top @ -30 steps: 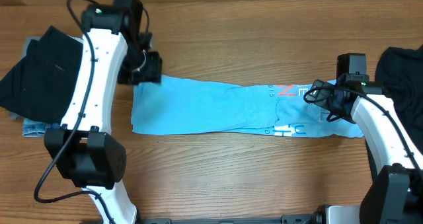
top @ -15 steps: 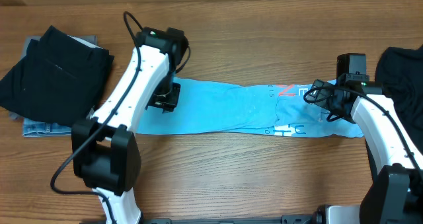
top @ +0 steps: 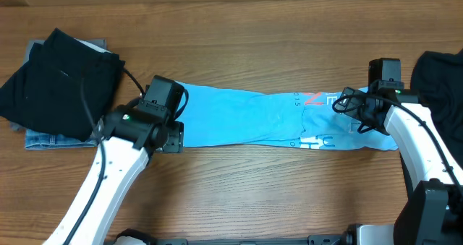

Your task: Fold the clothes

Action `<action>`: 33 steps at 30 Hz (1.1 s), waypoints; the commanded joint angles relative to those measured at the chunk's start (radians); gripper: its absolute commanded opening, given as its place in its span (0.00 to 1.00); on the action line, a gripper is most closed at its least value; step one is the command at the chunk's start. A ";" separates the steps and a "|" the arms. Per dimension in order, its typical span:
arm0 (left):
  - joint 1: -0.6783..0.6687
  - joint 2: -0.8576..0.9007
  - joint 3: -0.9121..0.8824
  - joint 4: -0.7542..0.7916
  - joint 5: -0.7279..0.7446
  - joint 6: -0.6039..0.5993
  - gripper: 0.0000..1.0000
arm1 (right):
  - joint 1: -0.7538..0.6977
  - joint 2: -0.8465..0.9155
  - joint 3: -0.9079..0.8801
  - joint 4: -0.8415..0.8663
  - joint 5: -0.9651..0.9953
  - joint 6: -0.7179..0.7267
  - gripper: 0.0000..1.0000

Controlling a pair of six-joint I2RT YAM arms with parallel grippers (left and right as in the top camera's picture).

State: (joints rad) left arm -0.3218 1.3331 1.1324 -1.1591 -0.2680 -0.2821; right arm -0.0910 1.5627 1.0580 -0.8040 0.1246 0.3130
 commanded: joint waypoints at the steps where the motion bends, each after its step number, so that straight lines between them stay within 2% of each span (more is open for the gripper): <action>1: 0.053 0.051 -0.074 0.137 -0.004 0.191 0.75 | -0.003 -0.003 0.000 0.006 0.013 -0.004 1.00; 7: 0.056 0.161 -0.075 0.232 -0.023 0.424 0.70 | -0.003 -0.003 0.000 0.006 0.013 -0.004 1.00; 16: 0.056 0.356 -0.076 0.253 -0.082 0.620 0.70 | -0.003 -0.003 0.000 0.006 0.013 -0.004 1.00; 17: 0.056 0.368 -0.076 0.265 -0.090 0.619 0.93 | -0.003 -0.003 0.000 0.006 0.013 -0.004 1.00; 18: 0.056 0.378 -0.076 0.279 -0.100 0.618 0.95 | -0.003 -0.003 0.000 0.006 0.013 -0.004 1.00; 19: 0.056 0.386 -0.076 0.288 -0.100 0.619 0.93 | -0.003 -0.003 0.000 0.005 0.013 -0.004 1.00; 21: 0.056 0.397 -0.076 0.306 -0.098 0.619 0.81 | -0.003 -0.003 0.000 0.005 0.013 -0.004 1.00; 27: 0.060 0.401 -0.076 0.349 -0.098 0.629 0.66 | -0.003 -0.003 0.000 0.006 0.013 -0.004 1.00; 30: 0.062 0.401 -0.077 0.358 -0.097 0.659 0.44 | -0.003 -0.003 0.000 0.006 0.013 -0.004 1.00; 31: 0.062 0.401 -0.077 0.362 -0.097 0.662 0.43 | -0.003 -0.003 0.000 0.006 0.013 -0.004 1.00; 33: 0.062 0.401 -0.079 0.370 -0.097 0.674 0.47 | -0.003 -0.003 0.000 0.005 0.013 -0.004 1.00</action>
State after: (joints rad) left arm -0.2661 1.7245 1.0588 -0.8024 -0.3527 0.3515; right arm -0.0910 1.5627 1.0580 -0.8036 0.1307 0.3130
